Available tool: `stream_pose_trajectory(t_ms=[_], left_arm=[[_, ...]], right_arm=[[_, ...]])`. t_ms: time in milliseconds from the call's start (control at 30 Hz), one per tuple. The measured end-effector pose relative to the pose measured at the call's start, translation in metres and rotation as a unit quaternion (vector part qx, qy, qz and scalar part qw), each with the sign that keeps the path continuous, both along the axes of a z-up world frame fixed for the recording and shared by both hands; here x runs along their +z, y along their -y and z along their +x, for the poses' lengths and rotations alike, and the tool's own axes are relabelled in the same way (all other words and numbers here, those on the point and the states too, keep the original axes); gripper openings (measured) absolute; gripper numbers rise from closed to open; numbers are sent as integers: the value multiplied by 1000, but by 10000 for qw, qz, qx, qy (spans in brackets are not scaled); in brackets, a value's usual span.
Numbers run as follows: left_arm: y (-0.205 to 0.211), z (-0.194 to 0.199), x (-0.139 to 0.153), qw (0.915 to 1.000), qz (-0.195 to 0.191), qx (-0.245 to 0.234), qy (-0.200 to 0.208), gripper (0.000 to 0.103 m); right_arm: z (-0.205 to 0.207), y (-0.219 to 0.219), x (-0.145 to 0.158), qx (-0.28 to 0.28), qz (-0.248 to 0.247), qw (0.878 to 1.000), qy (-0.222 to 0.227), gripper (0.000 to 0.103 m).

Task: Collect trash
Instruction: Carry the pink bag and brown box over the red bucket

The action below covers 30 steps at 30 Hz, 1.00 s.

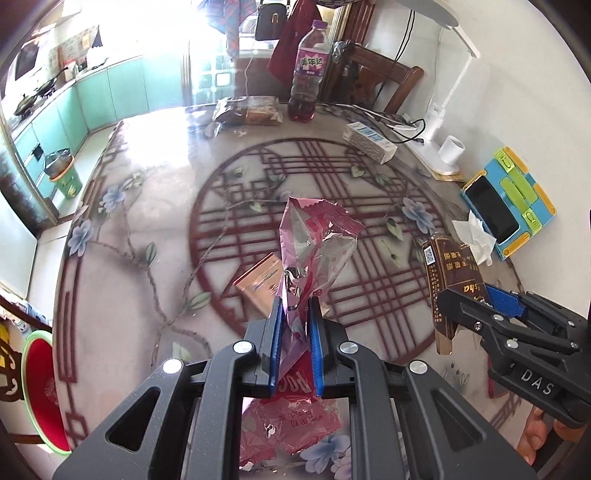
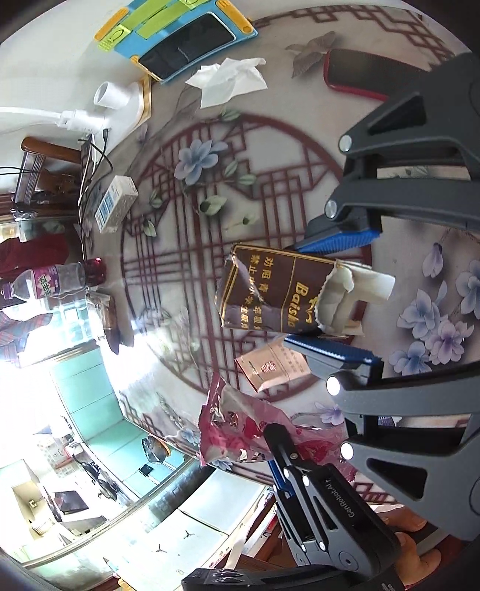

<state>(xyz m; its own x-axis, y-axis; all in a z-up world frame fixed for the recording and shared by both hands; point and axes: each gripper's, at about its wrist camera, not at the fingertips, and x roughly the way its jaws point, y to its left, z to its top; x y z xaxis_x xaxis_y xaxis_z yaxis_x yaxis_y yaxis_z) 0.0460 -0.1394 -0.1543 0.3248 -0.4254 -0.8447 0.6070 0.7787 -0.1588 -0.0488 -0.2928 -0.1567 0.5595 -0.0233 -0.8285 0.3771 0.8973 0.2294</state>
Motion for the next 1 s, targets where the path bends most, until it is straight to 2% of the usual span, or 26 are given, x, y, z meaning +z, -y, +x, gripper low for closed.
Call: stream_pose_trajectory(t_ms=[267, 500, 767, 1000], left_arm=[[-24, 0, -1, 9998, -8, 170, -47, 12], [-70, 4, -1, 9986, -27, 528, -62, 13], [-141, 20, -3, 9978, -152, 623, -139, 13], [-189, 35, 7, 9985, -269, 476, -45, 14]], right_arm=[[9, -15, -1, 208, 15, 9998, -19, 42], [29, -45, -6, 556, -74, 9983, -133, 42], [47, -102, -7, 542, -180, 9978, -336, 42], [61, -166, -1, 616, -163, 9976, -284, 42]])
